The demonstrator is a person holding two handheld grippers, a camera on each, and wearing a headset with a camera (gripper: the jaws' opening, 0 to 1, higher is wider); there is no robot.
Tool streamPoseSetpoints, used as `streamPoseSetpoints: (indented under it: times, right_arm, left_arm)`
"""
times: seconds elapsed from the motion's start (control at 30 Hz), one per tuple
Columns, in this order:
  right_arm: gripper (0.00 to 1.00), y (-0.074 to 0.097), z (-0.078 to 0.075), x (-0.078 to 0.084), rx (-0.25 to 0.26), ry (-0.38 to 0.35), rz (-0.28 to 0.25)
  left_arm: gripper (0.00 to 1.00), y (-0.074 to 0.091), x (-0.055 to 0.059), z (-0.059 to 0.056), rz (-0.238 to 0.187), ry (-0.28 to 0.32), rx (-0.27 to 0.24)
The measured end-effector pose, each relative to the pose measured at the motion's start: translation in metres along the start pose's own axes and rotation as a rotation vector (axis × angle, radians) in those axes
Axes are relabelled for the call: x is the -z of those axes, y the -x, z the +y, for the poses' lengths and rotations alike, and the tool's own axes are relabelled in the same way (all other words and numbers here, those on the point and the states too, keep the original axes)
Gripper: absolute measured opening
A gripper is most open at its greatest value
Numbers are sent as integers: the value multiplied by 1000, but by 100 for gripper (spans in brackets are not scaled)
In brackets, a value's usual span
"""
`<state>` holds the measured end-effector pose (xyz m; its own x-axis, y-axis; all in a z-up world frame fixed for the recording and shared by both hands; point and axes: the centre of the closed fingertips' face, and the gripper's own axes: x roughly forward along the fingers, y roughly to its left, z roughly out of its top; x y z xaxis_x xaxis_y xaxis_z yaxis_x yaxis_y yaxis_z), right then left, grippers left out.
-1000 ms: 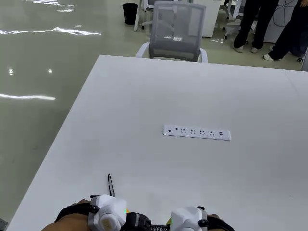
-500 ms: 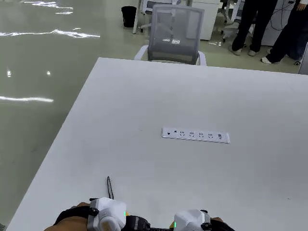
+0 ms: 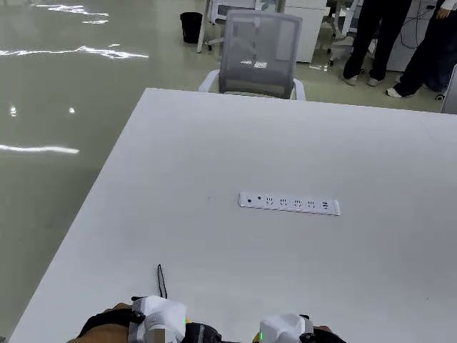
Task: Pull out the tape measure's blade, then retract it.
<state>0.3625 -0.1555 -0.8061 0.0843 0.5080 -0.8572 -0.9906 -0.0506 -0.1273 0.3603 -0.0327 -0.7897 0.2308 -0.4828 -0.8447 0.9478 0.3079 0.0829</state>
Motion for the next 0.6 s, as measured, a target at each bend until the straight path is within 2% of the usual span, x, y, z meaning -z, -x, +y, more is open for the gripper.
streamPoseSetpoints:
  times: [0.6]
  right_arm:
    - [11, 9, 0, 9, 6, -5, 11]
  left_arm:
    - [27, 2, -1, -1, -3, 7, -4]
